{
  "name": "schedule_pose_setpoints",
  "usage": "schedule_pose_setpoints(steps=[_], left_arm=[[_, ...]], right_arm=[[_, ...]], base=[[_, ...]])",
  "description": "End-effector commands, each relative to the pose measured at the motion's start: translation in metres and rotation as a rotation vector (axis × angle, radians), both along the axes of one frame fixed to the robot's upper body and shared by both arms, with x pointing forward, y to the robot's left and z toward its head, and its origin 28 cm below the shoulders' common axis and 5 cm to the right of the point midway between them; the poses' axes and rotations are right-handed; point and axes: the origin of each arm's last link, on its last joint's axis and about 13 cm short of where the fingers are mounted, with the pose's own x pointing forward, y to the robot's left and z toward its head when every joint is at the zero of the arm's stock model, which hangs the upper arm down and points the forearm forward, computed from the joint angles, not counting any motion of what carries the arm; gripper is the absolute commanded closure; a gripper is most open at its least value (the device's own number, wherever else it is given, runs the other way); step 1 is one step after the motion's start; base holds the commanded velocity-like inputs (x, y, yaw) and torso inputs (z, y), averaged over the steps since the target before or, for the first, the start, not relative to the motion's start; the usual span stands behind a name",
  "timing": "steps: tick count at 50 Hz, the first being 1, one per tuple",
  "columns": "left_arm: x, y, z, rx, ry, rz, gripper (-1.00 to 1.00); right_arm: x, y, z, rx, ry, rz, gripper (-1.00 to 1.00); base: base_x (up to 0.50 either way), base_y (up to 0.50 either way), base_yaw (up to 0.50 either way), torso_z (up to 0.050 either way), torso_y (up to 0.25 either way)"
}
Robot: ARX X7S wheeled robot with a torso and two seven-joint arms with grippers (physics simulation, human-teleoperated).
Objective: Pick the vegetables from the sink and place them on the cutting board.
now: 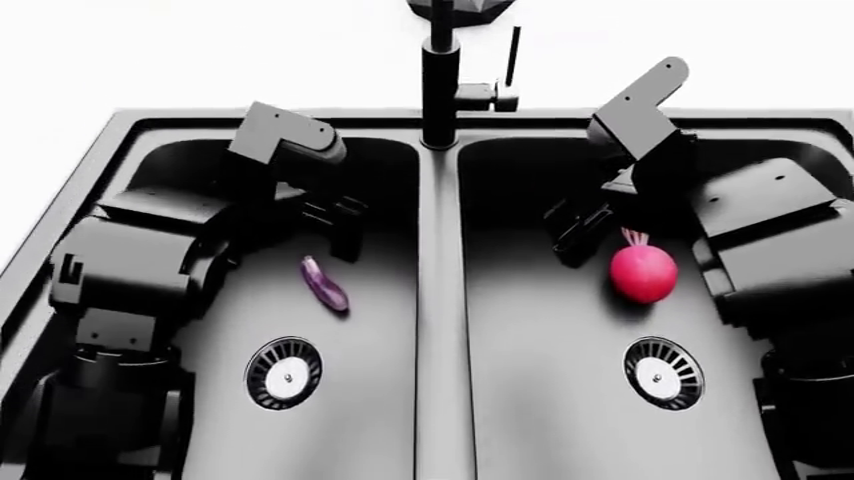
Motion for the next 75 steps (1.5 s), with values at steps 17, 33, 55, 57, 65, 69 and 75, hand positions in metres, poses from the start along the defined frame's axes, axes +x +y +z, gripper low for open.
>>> schedule_pose_setpoints(steps=[17, 33, 55, 57, 65, 69, 75], left_arm=[[0.004, -0.018, -0.011, -0.070, 0.264, 0.152, -1.00], [0.022, -0.014, -0.028, -0.085, 0.241, 0.382, -1.00], [0.037, -0.025, -0.093, 0.014, 0.383, 0.396, -1.00], [0.035, -0.026, -0.098, 0.023, 0.396, 0.395, -1.00], [0.027, -0.031, -0.119, 0.064, 0.444, 0.384, -1.00], [0.024, -0.031, -0.124, 0.075, 0.459, 0.388, -1.00], [0.021, -0.032, -0.131, 0.077, 0.475, 0.394, -1.00]], right_arm=[[0.009, -0.007, 0.001, 0.044, -0.051, -0.062, -1.00], [0.012, -0.005, -0.011, 0.066, -0.039, -0.038, -1.00], [0.012, -0.002, -0.022, 0.078, -0.030, -0.015, -1.00], [0.013, -0.002, -0.023, 0.081, -0.029, -0.013, -1.00], [0.017, -0.002, -0.028, 0.090, -0.021, -0.002, -1.00], [0.019, -0.001, -0.032, 0.093, -0.016, 0.001, -1.00], [0.018, -0.002, -0.035, 0.098, -0.009, -0.001, -1.00]], base=[[0.03, 0.00, 0.00, 0.000, -0.044], [0.00, 0.00, 0.00, 0.000, 0.000], [0.00, 0.00, 0.00, 0.000, 0.000], [0.00, 0.00, 0.00, 0.000, 0.000], [0.00, 0.00, 0.00, 0.000, 0.000], [0.00, 0.00, 0.00, 0.000, 0.000], [0.00, 0.00, 0.00, -0.003, -0.004]])
